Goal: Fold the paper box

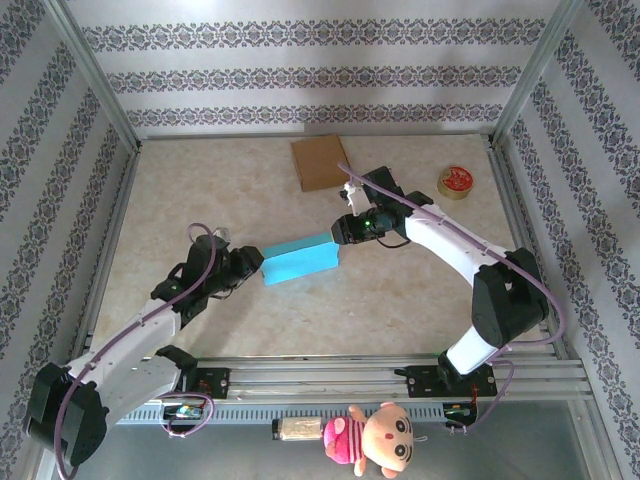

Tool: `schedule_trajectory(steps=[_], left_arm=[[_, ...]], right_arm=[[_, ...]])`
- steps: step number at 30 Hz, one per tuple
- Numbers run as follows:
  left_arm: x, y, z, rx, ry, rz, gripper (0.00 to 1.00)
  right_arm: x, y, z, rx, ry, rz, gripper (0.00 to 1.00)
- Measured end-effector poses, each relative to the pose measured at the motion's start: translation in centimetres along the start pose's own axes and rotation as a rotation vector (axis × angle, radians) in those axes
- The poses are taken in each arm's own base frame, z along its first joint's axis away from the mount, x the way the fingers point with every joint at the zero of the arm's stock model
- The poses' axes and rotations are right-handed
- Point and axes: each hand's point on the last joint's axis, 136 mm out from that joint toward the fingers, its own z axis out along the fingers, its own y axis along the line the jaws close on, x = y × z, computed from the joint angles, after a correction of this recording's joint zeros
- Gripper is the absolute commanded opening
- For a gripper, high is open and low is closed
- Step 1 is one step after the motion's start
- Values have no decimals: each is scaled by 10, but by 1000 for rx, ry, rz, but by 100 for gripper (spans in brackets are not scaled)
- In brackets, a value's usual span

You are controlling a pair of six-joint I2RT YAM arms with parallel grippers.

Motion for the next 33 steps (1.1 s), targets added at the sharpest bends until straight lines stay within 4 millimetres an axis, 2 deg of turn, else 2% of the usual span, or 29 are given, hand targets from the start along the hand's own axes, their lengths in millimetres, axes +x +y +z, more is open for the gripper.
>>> schedule_trajectory(steps=[9, 15, 18, 21, 23, 25, 27, 28, 31, 33], left_arm=[[7, 3, -5, 109, -28, -44, 28], [7, 0, -14, 48, -1, -3, 34], [12, 2, -21, -2, 34, 22, 34], [32, 8, -30, -36, 93, 51, 37], [46, 15, -36, -67, 131, 80, 43], [56, 20, -42, -107, 165, 109, 53], [56, 18, -46, -127, 171, 132, 62], [54, 15, -46, -129, 163, 139, 67], [51, 15, -41, -151, 160, 139, 84], [54, 22, -34, -178, 173, 125, 95]], right_arm=[[3, 3, -1, -21, -34, -16, 35], [7, 10, -2, -41, -21, 3, 35], [24, 15, -6, -56, -25, 10, 35], [63, 19, -13, -68, 4, 19, 37], [92, 16, -17, -52, 60, 37, 44], [106, 12, -26, -27, 89, 50, 53], [101, 11, -37, -20, 48, 48, 71], [95, 11, -43, -22, 16, 50, 76], [73, 4, -54, -22, -63, 96, 84], [65, -3, -51, -27, -71, 138, 85]])
